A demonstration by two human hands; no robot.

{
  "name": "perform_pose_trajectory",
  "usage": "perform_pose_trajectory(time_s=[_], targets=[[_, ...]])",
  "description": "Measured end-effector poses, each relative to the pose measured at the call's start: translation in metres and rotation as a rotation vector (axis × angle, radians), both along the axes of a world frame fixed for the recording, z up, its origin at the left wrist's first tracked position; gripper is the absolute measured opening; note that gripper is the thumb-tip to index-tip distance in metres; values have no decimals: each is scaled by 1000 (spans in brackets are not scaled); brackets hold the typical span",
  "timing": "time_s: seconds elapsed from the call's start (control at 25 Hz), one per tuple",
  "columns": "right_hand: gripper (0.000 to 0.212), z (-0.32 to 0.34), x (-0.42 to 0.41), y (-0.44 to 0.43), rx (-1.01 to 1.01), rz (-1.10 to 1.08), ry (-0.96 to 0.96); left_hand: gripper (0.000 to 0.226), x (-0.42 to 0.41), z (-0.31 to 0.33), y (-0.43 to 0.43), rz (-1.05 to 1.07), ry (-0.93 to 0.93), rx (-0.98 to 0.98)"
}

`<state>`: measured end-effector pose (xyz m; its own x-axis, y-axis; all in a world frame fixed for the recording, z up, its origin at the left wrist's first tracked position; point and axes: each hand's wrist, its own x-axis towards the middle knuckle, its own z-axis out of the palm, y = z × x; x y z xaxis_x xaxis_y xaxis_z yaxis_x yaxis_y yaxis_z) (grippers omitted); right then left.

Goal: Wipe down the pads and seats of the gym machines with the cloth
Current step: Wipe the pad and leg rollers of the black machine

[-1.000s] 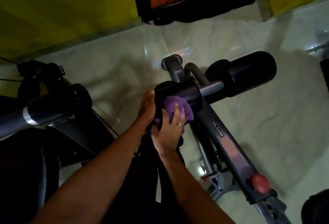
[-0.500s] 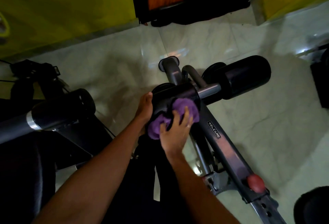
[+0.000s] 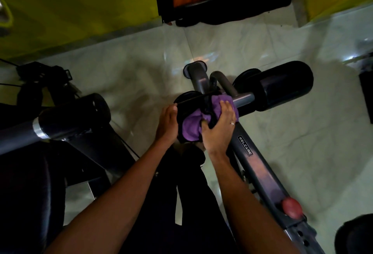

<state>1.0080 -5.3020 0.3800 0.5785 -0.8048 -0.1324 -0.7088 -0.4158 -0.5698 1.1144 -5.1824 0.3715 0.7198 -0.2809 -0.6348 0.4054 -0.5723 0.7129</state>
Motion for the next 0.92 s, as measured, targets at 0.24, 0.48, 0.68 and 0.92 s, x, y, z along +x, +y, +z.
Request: perform_pose_trajectory(time_s=[0.24, 0.48, 0.68, 0.92], targets=[[62, 6, -16, 77, -3, 309, 4, 44, 12, -29, -5, -6, 74, 34], [68, 4, 29, -11, -107, 328, 76, 50, -10, -13, 5, -99, -64, -7], [75, 6, -11, 7, -16, 43, 9, 57, 4, -29, 10, -39, -39, -7], [74, 12, 5, 64, -95, 443, 95, 46, -8, -19, 1, 110, 35, -22]])
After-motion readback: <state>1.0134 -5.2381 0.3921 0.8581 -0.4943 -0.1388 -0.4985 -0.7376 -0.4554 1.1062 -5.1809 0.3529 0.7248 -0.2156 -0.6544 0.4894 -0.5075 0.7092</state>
